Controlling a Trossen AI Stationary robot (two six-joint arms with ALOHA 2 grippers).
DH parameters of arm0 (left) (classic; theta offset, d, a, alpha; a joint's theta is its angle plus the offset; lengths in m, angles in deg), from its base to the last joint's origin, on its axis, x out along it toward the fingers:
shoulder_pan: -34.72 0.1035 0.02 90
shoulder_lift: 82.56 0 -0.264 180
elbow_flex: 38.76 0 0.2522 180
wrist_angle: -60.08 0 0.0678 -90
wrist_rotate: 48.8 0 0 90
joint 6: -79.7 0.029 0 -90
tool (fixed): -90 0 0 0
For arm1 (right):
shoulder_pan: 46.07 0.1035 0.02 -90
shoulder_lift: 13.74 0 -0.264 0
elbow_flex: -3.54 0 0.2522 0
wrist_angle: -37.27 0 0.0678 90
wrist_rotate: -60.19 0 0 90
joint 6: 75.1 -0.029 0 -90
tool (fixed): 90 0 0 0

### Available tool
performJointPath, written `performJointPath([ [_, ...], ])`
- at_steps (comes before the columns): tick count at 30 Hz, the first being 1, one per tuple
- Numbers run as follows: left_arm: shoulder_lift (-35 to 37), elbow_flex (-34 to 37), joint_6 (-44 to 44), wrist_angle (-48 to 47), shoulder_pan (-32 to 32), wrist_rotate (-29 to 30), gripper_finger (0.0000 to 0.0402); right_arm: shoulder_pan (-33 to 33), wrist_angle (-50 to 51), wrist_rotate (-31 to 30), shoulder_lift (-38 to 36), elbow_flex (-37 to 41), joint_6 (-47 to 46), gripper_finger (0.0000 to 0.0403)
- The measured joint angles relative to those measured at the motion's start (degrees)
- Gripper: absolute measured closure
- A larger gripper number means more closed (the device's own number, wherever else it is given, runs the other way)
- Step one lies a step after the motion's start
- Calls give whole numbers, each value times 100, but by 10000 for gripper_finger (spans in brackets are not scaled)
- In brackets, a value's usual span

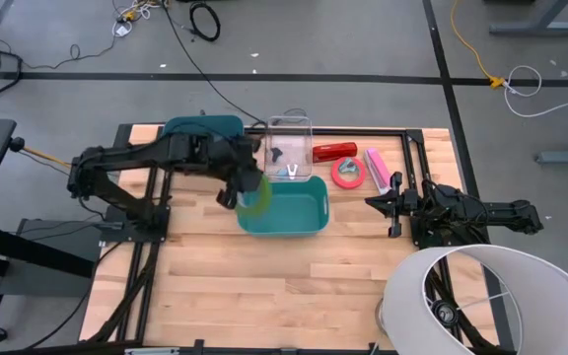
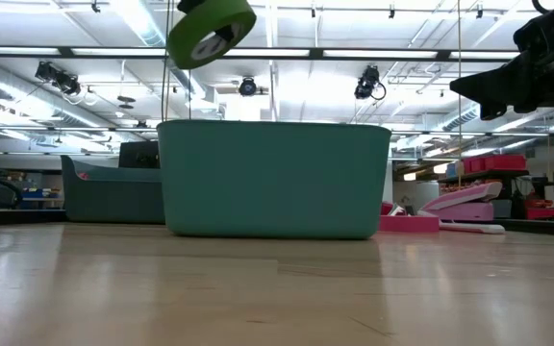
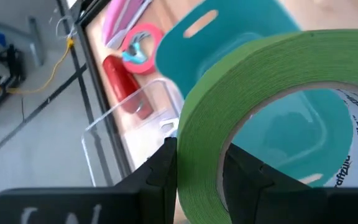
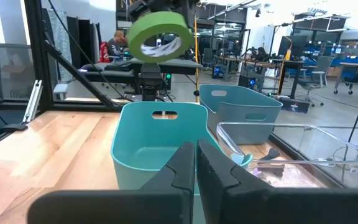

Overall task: Pick and place Stapler, Stapler remover, tape
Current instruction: Put the green tape into the blue bin

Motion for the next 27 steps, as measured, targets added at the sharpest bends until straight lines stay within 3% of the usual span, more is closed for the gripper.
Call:
performJointPath([
  [10,0,-3,-351,-8,742,-14,297,1,-1,0,0,2,0,385],
  [23,0,-3,-1900,-324,2597,22,297,1,0,0,0,0,0,385],
  [27,0,-3,-2489,-507,2962,294,296,1,0,0,0,0,0,385],
])
